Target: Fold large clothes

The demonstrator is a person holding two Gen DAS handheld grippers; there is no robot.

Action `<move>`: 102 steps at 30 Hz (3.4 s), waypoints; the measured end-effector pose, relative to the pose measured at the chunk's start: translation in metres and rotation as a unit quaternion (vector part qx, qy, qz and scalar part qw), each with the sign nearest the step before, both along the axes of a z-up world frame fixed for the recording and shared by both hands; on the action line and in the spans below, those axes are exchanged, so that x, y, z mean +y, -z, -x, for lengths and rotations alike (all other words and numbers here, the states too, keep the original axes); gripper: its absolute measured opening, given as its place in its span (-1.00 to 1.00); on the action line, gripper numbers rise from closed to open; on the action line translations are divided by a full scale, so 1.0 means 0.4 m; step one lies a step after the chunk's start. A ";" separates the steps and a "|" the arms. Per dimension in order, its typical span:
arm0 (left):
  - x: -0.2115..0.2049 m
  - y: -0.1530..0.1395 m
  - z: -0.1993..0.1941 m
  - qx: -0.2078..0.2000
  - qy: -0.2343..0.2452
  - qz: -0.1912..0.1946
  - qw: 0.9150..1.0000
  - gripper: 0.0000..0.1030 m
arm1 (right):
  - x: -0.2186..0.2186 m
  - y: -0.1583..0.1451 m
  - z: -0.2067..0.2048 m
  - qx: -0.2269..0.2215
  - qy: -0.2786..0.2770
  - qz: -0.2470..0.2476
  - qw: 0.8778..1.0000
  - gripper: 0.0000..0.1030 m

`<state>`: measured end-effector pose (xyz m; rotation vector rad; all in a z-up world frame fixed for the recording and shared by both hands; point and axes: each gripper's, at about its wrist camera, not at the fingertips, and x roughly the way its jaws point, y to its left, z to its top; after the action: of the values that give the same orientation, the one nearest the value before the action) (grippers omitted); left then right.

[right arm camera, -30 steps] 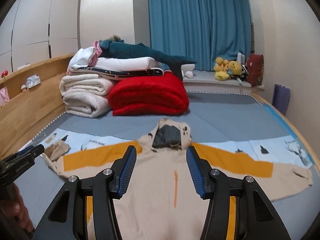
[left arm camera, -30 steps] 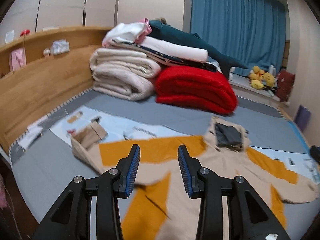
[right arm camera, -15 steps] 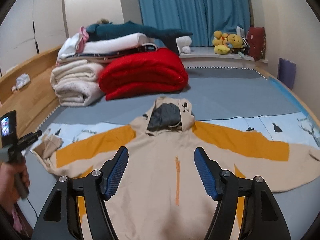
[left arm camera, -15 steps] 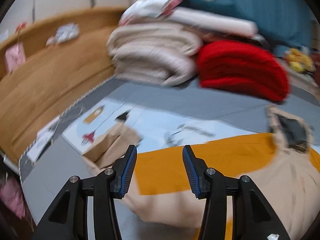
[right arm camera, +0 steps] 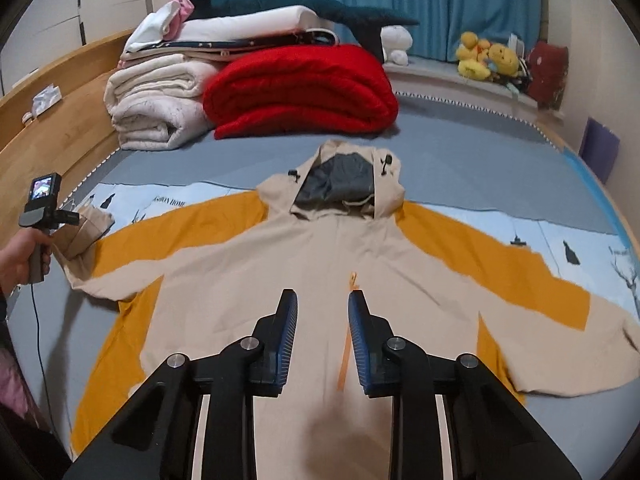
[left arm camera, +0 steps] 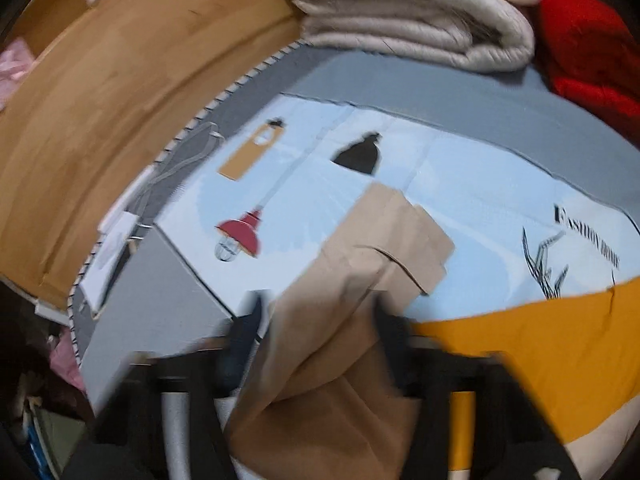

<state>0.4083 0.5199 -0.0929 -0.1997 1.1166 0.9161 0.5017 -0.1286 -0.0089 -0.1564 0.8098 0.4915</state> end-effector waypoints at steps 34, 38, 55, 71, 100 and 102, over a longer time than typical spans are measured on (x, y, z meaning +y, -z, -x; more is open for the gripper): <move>-1.123 -0.020 -0.058 -0.037 0.371 0.309 0.875 -0.19 | -0.017 0.222 -0.030 0.250 0.051 -0.079 0.964 -0.15; -1.143 -0.045 -0.031 -0.030 0.432 0.269 0.860 -0.02 | -0.012 0.289 -0.048 0.300 0.068 -0.095 0.947 -0.15; -0.942 -0.109 -0.068 -0.102 0.339 0.164 0.921 -0.02 | 0.043 0.371 -0.048 0.351 0.086 -0.114 0.926 -0.92; -0.718 -0.056 -0.069 -0.129 0.192 0.222 0.947 -0.04 | -0.255 0.164 -0.294 0.154 0.229 -0.025 0.961 -0.96; -0.850 0.101 -0.093 -0.004 0.235 0.224 0.946 0.01 | -0.357 0.380 -0.355 0.281 0.261 -0.045 0.922 -0.44; -0.844 0.114 -0.097 0.002 0.238 0.228 0.944 0.01 | -0.358 0.371 -0.355 0.270 0.262 -0.044 0.926 -0.44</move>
<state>0.4469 0.1821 -0.1385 -0.2908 1.2958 0.2191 0.6435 -0.2718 -0.1571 0.2924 1.3152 0.0515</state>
